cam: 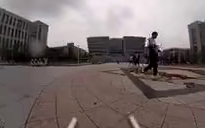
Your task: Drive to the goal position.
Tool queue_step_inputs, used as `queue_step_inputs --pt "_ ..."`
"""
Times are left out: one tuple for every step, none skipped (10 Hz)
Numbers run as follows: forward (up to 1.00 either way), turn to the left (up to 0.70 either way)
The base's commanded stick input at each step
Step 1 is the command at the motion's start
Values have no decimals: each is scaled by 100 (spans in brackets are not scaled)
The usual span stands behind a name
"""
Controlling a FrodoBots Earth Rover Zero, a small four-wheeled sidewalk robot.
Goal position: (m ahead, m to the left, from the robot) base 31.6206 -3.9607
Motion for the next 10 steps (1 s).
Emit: queue_step_inputs --pt "100 0" --pt "100 0" --pt "100 0" --pt "100 0" --pt "100 -7" --pt "100 -3" --pt "100 0" --pt "100 0" --pt "63 0" --pt "15 0"
